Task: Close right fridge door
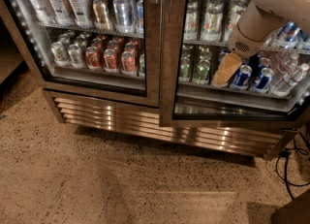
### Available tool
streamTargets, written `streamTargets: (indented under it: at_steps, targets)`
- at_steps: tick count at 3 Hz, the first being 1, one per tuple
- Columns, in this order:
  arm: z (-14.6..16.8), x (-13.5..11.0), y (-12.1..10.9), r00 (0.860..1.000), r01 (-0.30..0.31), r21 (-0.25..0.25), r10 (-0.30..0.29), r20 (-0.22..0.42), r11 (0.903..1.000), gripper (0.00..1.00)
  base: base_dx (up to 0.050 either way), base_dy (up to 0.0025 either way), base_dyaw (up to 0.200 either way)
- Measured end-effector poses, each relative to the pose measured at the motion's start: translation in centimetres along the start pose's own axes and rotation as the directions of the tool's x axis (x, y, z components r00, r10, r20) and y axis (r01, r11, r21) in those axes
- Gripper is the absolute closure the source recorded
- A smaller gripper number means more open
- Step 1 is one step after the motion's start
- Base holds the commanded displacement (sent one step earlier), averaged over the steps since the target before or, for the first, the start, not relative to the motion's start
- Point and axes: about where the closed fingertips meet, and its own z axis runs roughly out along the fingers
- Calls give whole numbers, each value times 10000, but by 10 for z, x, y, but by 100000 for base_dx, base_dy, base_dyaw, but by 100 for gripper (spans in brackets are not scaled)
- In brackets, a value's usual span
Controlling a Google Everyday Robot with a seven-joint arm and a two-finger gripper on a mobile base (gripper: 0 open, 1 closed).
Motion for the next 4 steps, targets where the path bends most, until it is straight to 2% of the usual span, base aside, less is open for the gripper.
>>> streamTargets:
  at_steps: [4]
  targets:
    - [-4, -6, -12, 9999, -37, -51, 36, -157, 10000, 0, 0, 0, 0]
